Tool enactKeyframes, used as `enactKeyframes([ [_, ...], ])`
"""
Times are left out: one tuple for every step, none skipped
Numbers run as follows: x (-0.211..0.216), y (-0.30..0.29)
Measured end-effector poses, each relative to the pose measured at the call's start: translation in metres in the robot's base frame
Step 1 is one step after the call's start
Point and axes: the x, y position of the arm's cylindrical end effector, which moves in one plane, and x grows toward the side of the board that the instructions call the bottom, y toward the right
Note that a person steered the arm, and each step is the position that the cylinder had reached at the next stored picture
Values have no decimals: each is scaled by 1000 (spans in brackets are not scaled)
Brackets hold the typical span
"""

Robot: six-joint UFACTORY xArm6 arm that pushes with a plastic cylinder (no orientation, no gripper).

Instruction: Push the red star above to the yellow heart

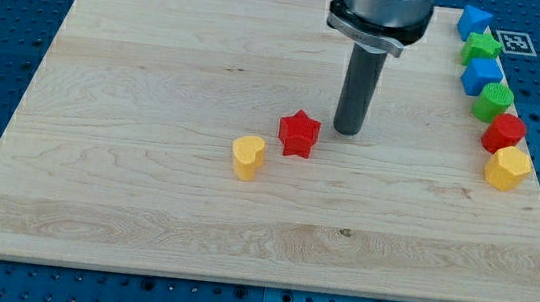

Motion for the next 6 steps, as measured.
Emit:
enactKeyframes([
  [12, -21],
  [16, -61],
  [16, -71],
  [16, -71],
  [33, -59],
  [58, -57],
])
